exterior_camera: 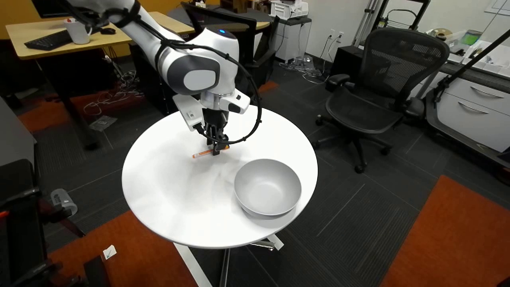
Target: Move the orange marker to the right
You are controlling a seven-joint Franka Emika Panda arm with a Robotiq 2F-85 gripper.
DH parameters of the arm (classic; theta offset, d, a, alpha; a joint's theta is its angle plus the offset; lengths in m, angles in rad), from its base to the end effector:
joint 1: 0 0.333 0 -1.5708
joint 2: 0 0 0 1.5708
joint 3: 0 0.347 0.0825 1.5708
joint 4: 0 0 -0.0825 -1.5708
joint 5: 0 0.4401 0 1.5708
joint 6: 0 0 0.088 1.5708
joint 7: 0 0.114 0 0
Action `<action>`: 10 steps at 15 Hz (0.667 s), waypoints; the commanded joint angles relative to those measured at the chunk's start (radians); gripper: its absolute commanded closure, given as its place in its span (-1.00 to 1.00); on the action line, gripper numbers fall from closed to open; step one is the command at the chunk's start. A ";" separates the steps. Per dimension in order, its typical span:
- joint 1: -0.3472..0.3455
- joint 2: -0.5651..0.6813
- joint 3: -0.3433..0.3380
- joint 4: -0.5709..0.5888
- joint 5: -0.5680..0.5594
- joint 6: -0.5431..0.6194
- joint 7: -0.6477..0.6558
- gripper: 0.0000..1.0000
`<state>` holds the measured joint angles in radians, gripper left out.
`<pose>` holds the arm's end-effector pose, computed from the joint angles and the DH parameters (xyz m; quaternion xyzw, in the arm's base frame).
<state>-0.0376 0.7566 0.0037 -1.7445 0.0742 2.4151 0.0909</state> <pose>0.7049 -0.0233 0.1040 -0.9946 0.0914 0.0437 0.0235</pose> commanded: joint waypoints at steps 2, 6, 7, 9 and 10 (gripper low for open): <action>-0.002 0.006 -0.003 0.026 0.023 -0.038 0.016 0.76; -0.001 0.006 -0.005 0.029 0.020 -0.044 0.018 1.00; 0.000 0.005 -0.006 0.029 0.018 -0.045 0.019 0.94; 0.004 -0.030 -0.006 0.001 0.018 -0.038 0.023 0.94; 0.013 -0.068 -0.014 -0.033 0.012 -0.028 0.036 0.94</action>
<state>-0.0419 0.7563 0.0037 -1.7404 0.0748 2.4123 0.0909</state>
